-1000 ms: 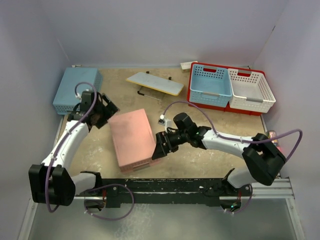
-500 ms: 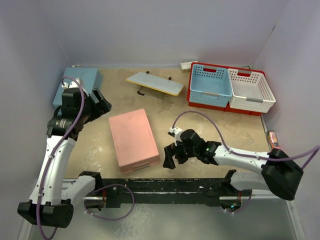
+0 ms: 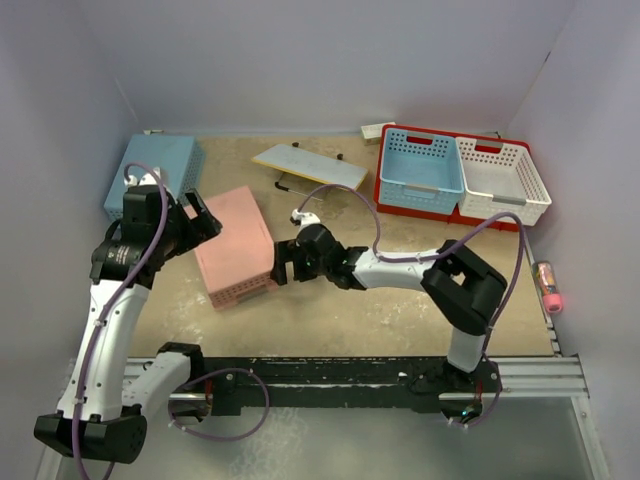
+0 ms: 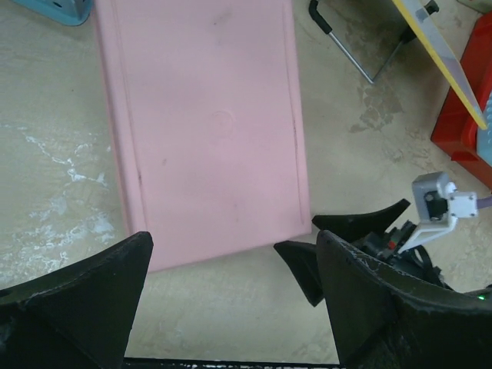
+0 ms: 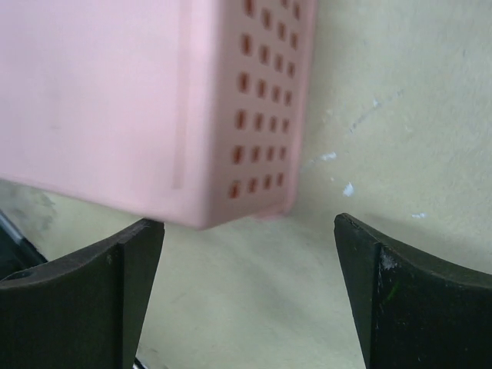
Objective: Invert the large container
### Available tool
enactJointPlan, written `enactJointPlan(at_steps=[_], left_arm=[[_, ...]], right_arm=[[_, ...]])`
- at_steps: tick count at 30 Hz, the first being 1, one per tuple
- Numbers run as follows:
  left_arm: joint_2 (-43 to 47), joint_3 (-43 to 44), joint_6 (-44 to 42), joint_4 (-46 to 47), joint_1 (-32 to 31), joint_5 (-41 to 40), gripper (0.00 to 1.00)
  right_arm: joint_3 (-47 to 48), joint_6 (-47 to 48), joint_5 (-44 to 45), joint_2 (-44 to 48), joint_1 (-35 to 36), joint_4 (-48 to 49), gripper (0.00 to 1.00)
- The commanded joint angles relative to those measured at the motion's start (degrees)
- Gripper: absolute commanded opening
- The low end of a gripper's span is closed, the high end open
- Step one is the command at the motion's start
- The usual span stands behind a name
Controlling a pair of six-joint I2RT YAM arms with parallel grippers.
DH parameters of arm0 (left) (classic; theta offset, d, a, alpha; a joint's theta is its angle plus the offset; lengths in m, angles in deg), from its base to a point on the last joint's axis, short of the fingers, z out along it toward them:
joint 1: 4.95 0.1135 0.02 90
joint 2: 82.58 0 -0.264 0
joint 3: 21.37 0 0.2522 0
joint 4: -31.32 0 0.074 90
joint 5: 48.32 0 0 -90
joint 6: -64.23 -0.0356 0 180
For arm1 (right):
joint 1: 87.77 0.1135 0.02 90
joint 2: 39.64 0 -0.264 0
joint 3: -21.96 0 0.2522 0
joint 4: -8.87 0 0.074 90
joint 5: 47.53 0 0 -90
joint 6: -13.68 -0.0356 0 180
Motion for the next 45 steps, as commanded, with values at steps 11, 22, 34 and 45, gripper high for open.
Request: enactJointPlan(at_steps=[11, 22, 34, 45], left_arm=[[6.2, -9.3, 4.8, -3.2, 0.1, -2.4, 0.84], [13.1, -23.4, 15.4, -3.8, 0.1, -9.5, 0.84], [16.7, -31.0, 27.4, 0.7, 0.3, -8.5, 0.58], [9.8, -31.4, 30.5, 11.8, 0.3, -8.2, 0.43]], right_arm=[[-20.4, 0.3, 11.8, 26.8, 0.2, -8.4, 0.95], [-22.2, 1.4, 17.8, 34.3, 0.1, -14.8, 0.95], [-17.5, 2.3, 18.7, 30.2, 0.2, -16.4, 0.95], [-20.2, 0.6, 18.4, 32.4, 0.2, -16.9, 0.95]])
